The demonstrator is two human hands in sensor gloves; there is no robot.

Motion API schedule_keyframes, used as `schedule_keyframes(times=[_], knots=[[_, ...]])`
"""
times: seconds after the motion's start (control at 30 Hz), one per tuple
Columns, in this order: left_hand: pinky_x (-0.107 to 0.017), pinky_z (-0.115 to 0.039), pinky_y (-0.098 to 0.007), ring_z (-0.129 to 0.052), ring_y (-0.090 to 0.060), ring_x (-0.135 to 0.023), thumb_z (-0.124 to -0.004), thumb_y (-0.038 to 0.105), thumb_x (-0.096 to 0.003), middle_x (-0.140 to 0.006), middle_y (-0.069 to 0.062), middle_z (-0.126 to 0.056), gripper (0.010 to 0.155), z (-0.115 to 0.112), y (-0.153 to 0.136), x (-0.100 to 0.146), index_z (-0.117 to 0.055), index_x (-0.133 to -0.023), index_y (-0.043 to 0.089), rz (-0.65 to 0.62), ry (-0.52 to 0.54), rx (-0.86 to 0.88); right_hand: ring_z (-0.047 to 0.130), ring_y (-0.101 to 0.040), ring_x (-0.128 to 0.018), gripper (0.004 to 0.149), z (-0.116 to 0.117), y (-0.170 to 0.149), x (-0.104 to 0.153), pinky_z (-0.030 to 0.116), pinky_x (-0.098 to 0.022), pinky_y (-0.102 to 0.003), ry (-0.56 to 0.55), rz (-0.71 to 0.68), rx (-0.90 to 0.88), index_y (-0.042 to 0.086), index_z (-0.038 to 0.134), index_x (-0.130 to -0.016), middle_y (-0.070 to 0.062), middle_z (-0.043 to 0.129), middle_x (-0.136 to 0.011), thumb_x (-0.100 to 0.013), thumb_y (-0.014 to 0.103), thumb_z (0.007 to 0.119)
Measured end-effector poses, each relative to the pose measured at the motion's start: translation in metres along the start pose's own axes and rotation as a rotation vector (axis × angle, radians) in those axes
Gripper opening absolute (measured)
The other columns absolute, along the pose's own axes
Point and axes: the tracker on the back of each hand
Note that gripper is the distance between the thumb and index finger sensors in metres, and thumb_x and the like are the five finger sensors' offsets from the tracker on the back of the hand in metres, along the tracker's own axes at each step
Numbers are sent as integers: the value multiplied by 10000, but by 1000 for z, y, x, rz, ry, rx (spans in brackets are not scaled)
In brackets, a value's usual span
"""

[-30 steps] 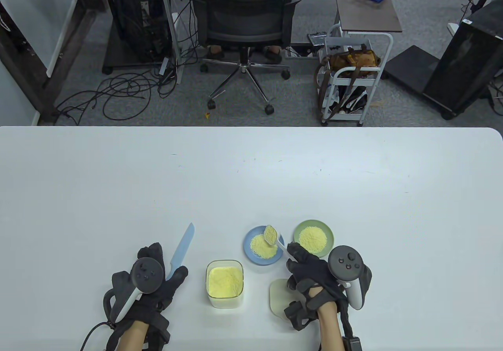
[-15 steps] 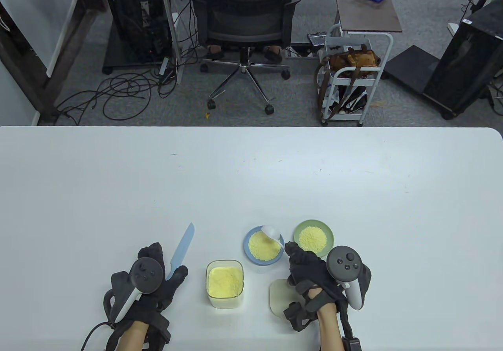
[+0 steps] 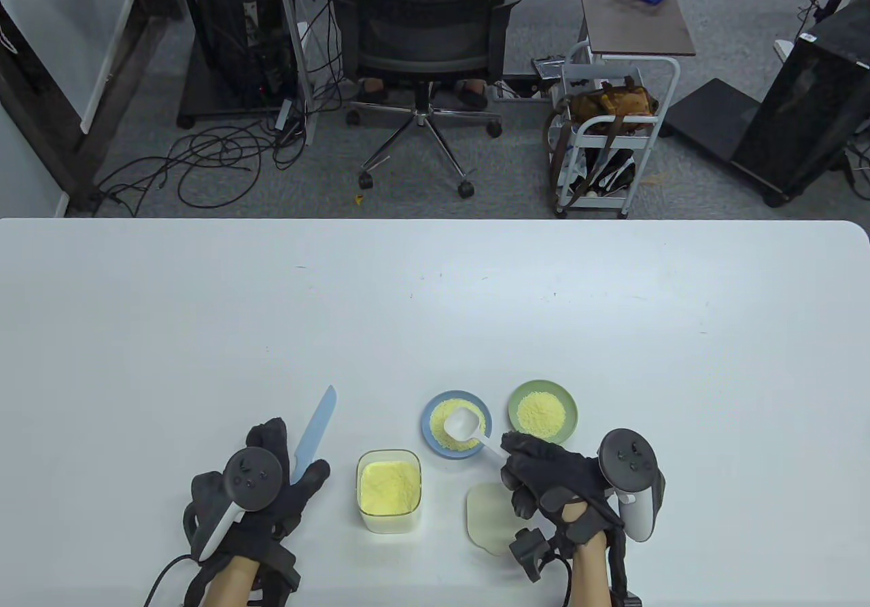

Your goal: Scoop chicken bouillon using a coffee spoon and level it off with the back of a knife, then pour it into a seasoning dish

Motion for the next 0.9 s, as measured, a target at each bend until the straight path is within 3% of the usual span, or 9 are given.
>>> schedule_keyframes(times=[0.13,0.3,0.43,0.6,0.8,0.9], knots=[[-738,-458,-639,-457,-409,-1110,-564,777,-369,-1176,-206,-265,1009,-1,16,6,-152,-1101,218,-161,23,101,893,-15,14,418,0,0,0,870,-164,-369,50,14,10,-117,747,-735,-291,883,-392,-424,161,775],[-754,-439,-633,-404,-403,-1131,-596,790,-349,-1186,-186,-221,1034,-17,42,14,-137,-1104,251,-327,-77,146,894,-17,9,419,4,3,0,868,-169,-368,82,-3,15,-115,742,-739,-287,881,-397,-427,164,771],[-757,-436,-633,-393,-400,-1138,-574,804,-354,-1189,-192,-183,1029,-28,51,15,-130,-1108,264,-356,-125,-13,899,-47,-31,434,11,14,2,848,-208,-392,123,-95,-20,-105,715,-772,-300,859,-445,-436,166,764],[-752,-425,-645,-394,-408,-1133,-608,784,-364,-1190,-190,-195,984,-30,48,12,-199,-1113,295,-365,-157,72,913,-98,-121,464,29,32,3,819,-288,-438,227,-221,33,-65,696,-818,-304,830,-532,-421,153,795],[-750,-436,-638,-413,-408,-1127,-599,794,-354,-1188,-191,-233,981,-30,49,12,-215,-1110,302,-363,-139,52,924,-163,-199,436,57,46,4,785,-349,-490,310,-287,242,0,764,-806,-317,811,-594,-389,110,832],[-747,-439,-638,-418,-411,-1124,-600,795,-352,-1187,-194,-242,980,-30,49,12,-218,-1110,304,-360,-139,56,919,-194,-220,424,67,53,6,764,-370,-514,229,-295,469,12,799,-789,-329,795,-617,-375,89,846]])
Point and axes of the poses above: the tracker on the back of each hand, its own y axis roughly to the thumb side, its own x axis roughly from the fingertips to the wrist, z = x × y
